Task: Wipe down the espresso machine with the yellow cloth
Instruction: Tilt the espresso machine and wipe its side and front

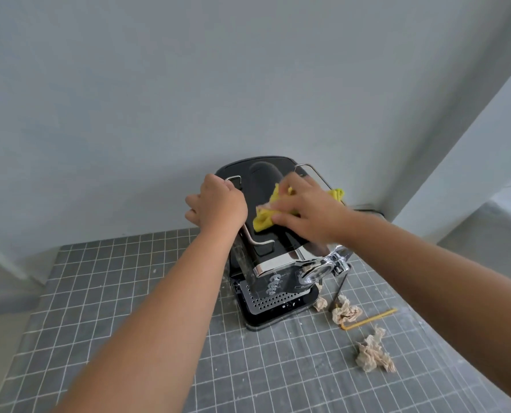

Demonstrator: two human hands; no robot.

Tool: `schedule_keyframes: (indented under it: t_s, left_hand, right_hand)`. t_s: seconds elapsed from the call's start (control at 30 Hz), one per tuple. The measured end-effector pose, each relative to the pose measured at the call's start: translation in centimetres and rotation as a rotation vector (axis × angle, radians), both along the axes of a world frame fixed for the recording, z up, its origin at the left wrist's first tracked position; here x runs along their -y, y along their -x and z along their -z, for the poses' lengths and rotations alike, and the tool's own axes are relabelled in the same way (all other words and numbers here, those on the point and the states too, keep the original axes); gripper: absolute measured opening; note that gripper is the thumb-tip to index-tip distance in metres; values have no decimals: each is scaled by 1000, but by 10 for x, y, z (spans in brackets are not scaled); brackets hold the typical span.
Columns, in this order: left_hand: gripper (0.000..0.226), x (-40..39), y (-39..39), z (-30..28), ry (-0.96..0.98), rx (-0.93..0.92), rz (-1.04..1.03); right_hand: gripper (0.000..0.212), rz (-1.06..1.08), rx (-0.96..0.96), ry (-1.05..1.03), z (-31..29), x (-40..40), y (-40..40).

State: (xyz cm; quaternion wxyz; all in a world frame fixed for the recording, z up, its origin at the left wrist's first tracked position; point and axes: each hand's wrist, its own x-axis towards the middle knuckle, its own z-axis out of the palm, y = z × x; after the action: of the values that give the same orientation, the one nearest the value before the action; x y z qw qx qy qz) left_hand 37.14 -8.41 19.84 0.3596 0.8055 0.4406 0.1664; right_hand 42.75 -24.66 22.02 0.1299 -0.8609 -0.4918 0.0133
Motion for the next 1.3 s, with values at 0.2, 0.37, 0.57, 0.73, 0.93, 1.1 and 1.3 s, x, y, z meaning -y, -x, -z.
schedule_keyframes:
  t_s: [0.2,0.37,0.57,0.73,0.93,1.1,1.3]
  left_hand:
    - [20,-3,0,2,-110,-69,99]
    - [23,-3,0,-2,-189,-126,126]
    - [24,-3,2,-2,-212,-159,125]
    - [23,-2,3,-1,-196,-139,122]
    - [26,-1,0,-2,-202,-141,152]
    - [27,0,0,-3,-204,-157,138]
    - [29,-1,0,-2,-207,-179,143]
  right_hand:
    - [25,-129,-202,12,-10,46,19]
    - [33,25,-112,-48,-7,-17,-41]
    - [37,222,-155,-96,6,-51,-64]
    - [32,48,-127,-47,0,20,6]
    - [27,-110,-73,37,-9,34,21]
    - [30,134,28,-58,1,-39,-21]
    - [31,188,42,-52,10,-23,3]
